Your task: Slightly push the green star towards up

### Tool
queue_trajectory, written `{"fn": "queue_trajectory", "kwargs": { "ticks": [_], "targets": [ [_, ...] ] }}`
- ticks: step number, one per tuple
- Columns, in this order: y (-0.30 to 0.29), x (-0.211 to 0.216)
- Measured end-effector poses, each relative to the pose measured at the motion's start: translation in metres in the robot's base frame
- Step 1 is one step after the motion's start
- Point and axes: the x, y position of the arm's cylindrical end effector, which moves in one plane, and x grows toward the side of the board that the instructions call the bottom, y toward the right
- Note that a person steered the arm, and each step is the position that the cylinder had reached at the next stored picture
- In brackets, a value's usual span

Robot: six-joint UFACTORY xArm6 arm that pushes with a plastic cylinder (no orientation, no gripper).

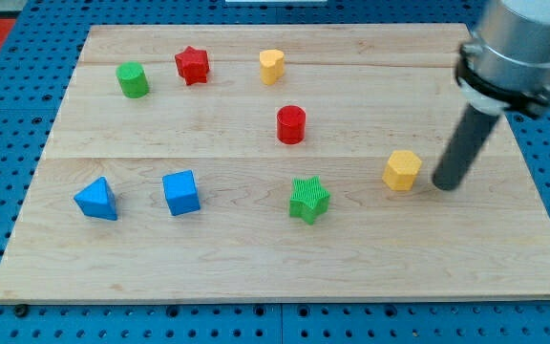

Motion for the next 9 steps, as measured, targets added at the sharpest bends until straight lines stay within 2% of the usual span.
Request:
{"fn": "queue_trajectory", "kwargs": {
  "ticks": [1,2,3,4,5,6,7,8,9],
  "targets": [
    [-0.008,0.027],
    [-0.044,0.046],
    [-0.080,-0.042],
    [-0.083,-0.079],
    [-0.008,-0.001],
    [-0.036,0.073],
    [-0.121,0.086],
    [-0.128,0.082],
    [-0.128,0.052]
  ]
}}
